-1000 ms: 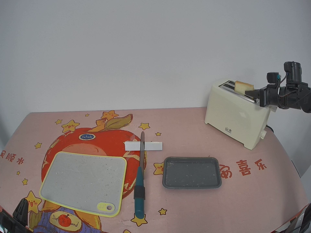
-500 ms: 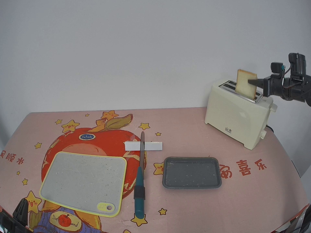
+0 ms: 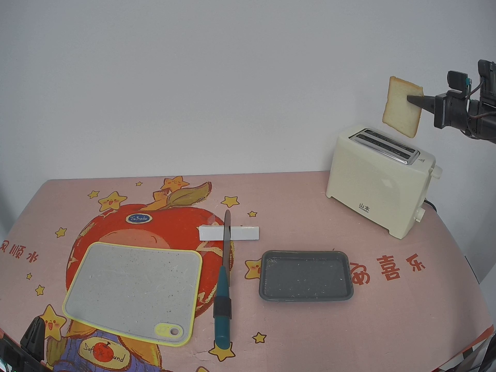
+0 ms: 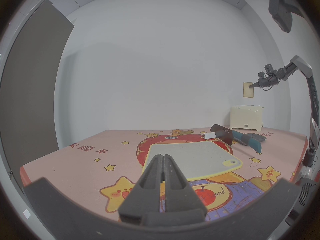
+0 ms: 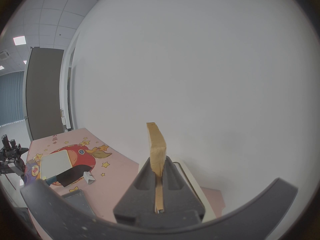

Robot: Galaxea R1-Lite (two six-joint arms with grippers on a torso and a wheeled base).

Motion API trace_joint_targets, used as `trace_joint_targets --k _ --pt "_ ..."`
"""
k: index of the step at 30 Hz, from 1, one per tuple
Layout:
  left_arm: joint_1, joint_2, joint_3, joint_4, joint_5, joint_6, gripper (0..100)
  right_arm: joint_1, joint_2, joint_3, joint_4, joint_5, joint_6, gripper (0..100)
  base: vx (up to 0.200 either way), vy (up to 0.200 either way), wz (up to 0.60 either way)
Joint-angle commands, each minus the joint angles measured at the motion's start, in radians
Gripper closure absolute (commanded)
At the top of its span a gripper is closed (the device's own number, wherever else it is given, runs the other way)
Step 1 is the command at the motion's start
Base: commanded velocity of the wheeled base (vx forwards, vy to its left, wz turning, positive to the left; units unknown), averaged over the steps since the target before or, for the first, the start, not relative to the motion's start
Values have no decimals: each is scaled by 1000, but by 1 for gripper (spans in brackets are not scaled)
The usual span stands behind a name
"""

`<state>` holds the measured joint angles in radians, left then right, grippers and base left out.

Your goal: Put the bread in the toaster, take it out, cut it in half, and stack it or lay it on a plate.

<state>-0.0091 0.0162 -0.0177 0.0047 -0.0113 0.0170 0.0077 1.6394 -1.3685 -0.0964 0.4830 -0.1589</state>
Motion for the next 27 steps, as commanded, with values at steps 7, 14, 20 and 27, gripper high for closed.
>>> trace_joint_targets --k 7,14,20,27 --pt "0 1 16 0 1 0 100 81 -187 138 0 -7 -1 100 0 0 0" --pt "0 1 16 0 1 0 100 245 -328 302 -11 -124 4 100 0 0 0" --pt "0 1 16 0 -1 0 100 339 -394 425 -20 -155 7 100 0 0 0" --pt "0 1 16 0 1 0 100 371 -406 532 -128 -173 48 100 0 0 0"
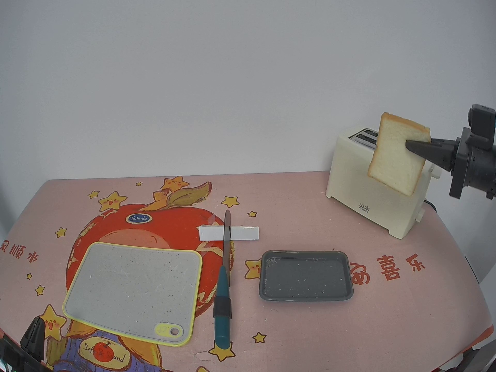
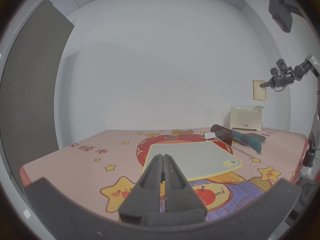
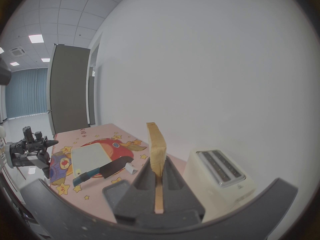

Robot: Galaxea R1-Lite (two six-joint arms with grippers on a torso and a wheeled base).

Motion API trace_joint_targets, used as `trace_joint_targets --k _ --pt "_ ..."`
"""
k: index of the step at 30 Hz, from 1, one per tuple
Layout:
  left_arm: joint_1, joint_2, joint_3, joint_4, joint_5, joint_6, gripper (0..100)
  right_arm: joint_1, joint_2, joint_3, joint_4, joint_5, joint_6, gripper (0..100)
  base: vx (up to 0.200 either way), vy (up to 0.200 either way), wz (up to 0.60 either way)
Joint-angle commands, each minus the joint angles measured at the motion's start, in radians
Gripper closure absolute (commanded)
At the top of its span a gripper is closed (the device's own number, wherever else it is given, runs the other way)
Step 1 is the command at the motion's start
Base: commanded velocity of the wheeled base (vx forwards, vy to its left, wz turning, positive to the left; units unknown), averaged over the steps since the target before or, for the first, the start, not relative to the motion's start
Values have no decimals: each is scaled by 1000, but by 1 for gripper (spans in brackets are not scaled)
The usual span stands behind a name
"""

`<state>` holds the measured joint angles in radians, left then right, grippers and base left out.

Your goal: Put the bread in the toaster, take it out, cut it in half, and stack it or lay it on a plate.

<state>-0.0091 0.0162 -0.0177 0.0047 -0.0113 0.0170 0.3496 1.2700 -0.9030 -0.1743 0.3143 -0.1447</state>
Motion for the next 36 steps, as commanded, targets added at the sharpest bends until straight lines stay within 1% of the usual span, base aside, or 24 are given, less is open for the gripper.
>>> trace_joint_targets --k 1,2,3,5,7,8,10,11,12,13,14,15,22,27,31,35,36 --pt "0 1 16 0 1 0 100 32 -40 78 -60 -4 53 100 0 0 0" --pt "0 1 16 0 1 0 100 54 -57 102 -79 -3 93 100 0 0 0" --pt "0 1 16 0 1 0 100 62 -63 110 -82 -3 102 100 0 0 0" --pt "0 1 16 0 -1 0 100 120 -116 182 -93 -4 185 100 0 0 0" --pt "0 1 16 0 1 0 100 132 -155 217 -77 5 208 100 0 0 0" --pt "0 1 16 0 -1 0 100 134 -172 231 -76 14 209 100 0 0 0" --pt "0 1 16 0 1 0 100 135 -198 263 -74 49 214 100 0 0 0" --pt "0 1 16 0 1 0 100 135 -198 263 -74 49 214 100 0 0 0" --pt "0 1 16 0 -1 0 100 137 -230 302 -76 114 215 100 0 0 0" --pt "0 1 16 0 1 0 100 138 -233 305 -74 140 215 100 0 0 0" --pt "0 1 16 0 1 0 100 138 -233 305 -74 144 215 100 0 0 0" --pt "0 1 16 0 1 0 100 137 -228 303 -87 166 215 100 0 0 0" --pt "0 1 16 0 1 0 100 144 -230 309 -76 163 215 100 0 0 0" --pt "0 1 16 0 -1 0 100 193 -210 357 -93 163 212 100 0 0 0" --pt "0 1 16 0 -1 0 100 201 -205 358 -91 163 214 100 0 0 0" --pt "0 1 16 0 1 0 100 252 -215 360 -82 161 218 100 0 0 0" --pt "0 1 16 0 1 0 100 264 -218 360 -80 161 218 100 0 200 0"
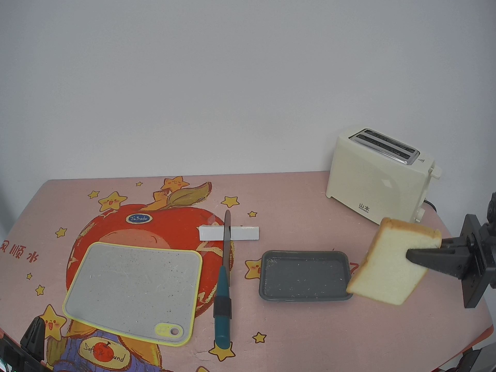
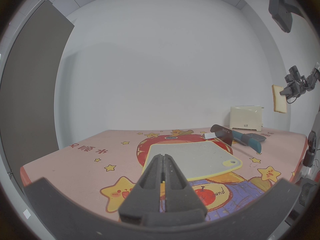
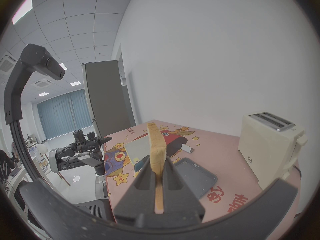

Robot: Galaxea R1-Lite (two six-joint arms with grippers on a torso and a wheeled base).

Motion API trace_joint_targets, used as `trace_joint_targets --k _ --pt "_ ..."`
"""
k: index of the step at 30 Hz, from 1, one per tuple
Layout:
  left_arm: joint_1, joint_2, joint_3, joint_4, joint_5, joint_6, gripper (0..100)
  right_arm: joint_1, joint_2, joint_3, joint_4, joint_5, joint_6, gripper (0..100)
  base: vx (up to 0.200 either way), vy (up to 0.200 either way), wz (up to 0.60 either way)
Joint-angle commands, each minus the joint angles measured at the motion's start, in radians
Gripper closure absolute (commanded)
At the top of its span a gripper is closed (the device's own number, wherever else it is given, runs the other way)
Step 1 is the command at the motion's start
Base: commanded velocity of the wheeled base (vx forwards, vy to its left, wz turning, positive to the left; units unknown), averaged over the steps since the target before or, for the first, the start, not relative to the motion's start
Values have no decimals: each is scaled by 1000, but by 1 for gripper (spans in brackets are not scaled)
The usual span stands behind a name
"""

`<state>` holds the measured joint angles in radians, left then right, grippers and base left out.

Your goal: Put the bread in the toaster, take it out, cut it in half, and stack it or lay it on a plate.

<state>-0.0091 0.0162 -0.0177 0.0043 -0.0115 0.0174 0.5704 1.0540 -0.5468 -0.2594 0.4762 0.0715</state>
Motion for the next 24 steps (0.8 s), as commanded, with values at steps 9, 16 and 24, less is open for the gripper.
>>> trace_joint_targets --k 9,16,24 --pt "0 2 16 0 2 -1 100 89 -35 10 8 7 50 100 0 200 0" --pt "0 1 16 0 2 -1 100 129 -43 18 9 7 85 100 0 200 0" --pt "0 1 16 0 2 -1 100 141 -51 31 8 15 91 100 0 200 0"
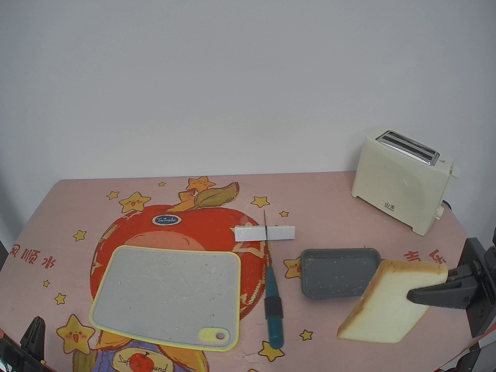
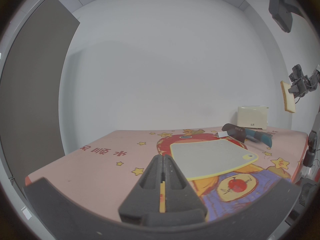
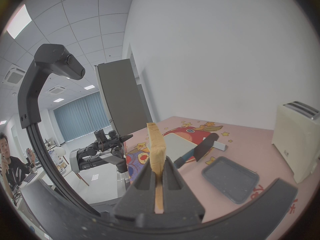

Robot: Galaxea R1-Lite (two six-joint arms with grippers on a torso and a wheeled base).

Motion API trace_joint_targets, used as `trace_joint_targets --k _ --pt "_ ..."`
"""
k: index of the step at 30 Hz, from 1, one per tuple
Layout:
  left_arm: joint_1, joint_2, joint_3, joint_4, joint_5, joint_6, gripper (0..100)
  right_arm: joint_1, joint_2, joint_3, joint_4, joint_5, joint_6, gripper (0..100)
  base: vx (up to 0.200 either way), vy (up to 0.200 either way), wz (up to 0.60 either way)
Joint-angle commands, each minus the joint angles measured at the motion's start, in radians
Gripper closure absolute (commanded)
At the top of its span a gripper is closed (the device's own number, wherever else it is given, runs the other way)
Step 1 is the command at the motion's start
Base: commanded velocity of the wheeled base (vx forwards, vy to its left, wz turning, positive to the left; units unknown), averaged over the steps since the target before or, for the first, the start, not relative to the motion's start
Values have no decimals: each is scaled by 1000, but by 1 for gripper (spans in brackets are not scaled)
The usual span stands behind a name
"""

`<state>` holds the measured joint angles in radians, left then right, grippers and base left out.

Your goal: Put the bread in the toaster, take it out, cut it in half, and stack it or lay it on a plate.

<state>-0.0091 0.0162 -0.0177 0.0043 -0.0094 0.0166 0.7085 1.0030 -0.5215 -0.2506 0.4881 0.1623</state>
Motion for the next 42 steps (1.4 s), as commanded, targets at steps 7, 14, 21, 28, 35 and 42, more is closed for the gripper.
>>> trace_joint_targets --k 7,14,21,28,35,42 --pt "0 1 16 0 0 0 100 17 2 17 -1 4 -1 100 0 200 0" --pt "0 2 16 0 0 0 100 19 3 21 -1 3 -1 100 0 200 0" --pt "0 1 16 0 0 0 100 29 8 24 -1 4 -1 100 0 200 0" --pt "0 1 16 0 2 2 100 31 14 44 1 4 -4 100 0 86 0" --pt "0 1 16 0 2 2 100 31 36 54 -1 3 -9 100 0 0 0" --pt "0 2 16 0 2 2 100 31 40 63 -4 3 -12 100 0 0 0"
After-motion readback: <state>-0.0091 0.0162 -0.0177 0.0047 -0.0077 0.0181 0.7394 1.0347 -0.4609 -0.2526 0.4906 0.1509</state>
